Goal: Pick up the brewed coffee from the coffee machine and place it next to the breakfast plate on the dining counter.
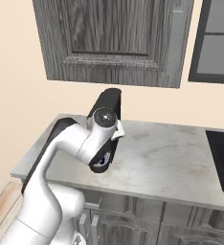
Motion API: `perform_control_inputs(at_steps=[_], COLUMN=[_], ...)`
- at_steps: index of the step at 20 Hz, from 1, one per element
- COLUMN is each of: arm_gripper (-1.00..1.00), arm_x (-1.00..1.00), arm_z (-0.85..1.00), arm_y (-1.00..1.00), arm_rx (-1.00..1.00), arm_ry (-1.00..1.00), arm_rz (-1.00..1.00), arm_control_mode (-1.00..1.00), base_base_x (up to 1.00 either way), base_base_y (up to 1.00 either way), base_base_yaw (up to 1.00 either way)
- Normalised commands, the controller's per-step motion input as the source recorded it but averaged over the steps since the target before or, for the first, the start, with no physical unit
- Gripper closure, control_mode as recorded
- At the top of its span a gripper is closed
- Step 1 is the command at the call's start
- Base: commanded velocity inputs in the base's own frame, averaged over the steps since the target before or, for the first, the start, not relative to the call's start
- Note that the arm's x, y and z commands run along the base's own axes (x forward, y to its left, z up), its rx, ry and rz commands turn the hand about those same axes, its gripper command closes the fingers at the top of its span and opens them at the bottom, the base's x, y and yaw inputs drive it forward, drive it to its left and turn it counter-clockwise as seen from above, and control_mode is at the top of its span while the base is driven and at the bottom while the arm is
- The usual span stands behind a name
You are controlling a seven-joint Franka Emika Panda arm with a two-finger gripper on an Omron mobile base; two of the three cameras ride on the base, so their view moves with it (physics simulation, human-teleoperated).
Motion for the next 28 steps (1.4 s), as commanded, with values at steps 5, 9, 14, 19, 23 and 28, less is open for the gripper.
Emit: perform_control_inputs(at_steps=[5, 9, 14, 19, 23, 28], arm_gripper=[-1.00, -1.00, -1.00, -1.00, -1.00, -1.00], arm_x=[0.00, 0.02, 0.09, 0.13, 0.20, 0.29], arm_z=[-0.24, -0.18, -0.20, -0.28, -0.23, -0.18], arm_y=[-0.03, 0.00, 0.00, 0.00, 0.00, -0.05], arm_rx=[0.09, 0.15, 0.16, 0.12, 0.12, 0.04], arm_ry=[-0.23, -0.15, -0.10, -0.06, -0.01, 0.00], arm_rz=[0.15, 0.13, 0.14, 0.16, 0.12, 0.03], arm_control_mode=[-1.00, -1.00, -1.00, -1.00, -1.00, -1.00], base_base_x=[0.00, 0.00, 0.00, 0.00, 0.00, 0.00], base_base_y=[0.00, 0.00, 0.00, 0.00, 0.00, 0.00], base_base_yaw=[0.00, 0.00, 0.00, 0.00, 0.00, 0.00])
